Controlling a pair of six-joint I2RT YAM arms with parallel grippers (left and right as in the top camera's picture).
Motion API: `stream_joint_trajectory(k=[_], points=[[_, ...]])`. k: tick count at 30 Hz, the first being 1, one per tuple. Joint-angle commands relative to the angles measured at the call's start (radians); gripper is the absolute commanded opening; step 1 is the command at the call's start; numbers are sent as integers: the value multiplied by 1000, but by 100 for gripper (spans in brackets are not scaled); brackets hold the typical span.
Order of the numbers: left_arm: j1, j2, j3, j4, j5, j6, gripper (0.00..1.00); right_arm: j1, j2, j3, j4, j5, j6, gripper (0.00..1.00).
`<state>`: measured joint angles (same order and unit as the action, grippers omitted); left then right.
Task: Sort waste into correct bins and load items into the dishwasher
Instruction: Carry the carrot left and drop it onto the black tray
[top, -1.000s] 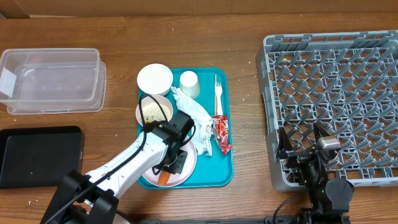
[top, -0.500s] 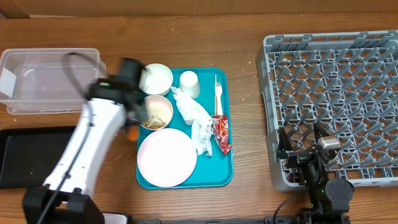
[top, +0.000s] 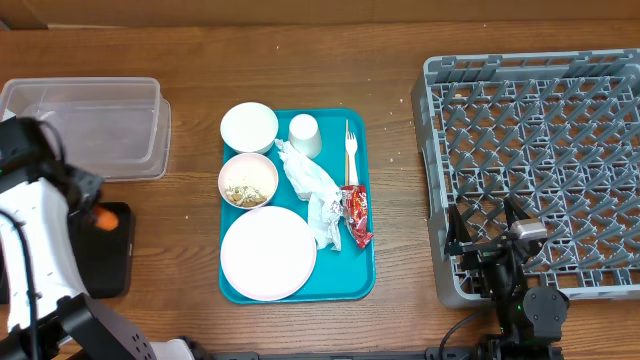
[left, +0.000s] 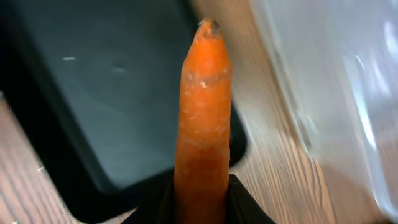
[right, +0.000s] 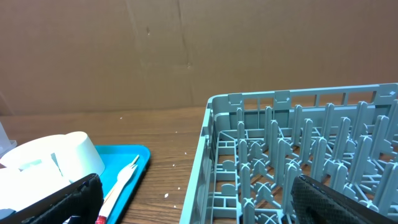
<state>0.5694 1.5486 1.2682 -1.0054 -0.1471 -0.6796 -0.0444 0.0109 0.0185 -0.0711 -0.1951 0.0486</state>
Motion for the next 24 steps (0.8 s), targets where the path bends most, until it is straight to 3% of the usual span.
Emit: stream_joint_trajectory(k=[1, 5, 13, 15, 20, 21, 22, 23, 24], points=[[73, -23, -39, 26, -126, -202, 4, -1, -8, -10, 5, 3, 3, 100], [129, -18, -108, 95, -134, -272, 4, -1, -8, -10, 5, 3, 3, 100], [197, -15, -278, 344, -151, -271, 9, -1, -8, -10, 5, 3, 3, 100], [205, -15, -286, 344, -151, -270, 15, -1, -8, -10, 5, 3, 3, 100], [204, -15, -286, 336, -151, -259, 18, -1, -8, -10, 5, 3, 3, 100], [204, -15, -286, 336, -151, -259, 24, -1, -8, -10, 5, 3, 3, 100], [204, -15, -286, 336, -151, -259, 41, -1, -8, -10, 5, 3, 3, 100], [204, -15, -286, 335, -151, -259, 52, -1, -8, -10, 5, 3, 3, 100], [204, -15, -286, 332, -152, -258, 54, -1, -8, -10, 5, 3, 3, 100]])
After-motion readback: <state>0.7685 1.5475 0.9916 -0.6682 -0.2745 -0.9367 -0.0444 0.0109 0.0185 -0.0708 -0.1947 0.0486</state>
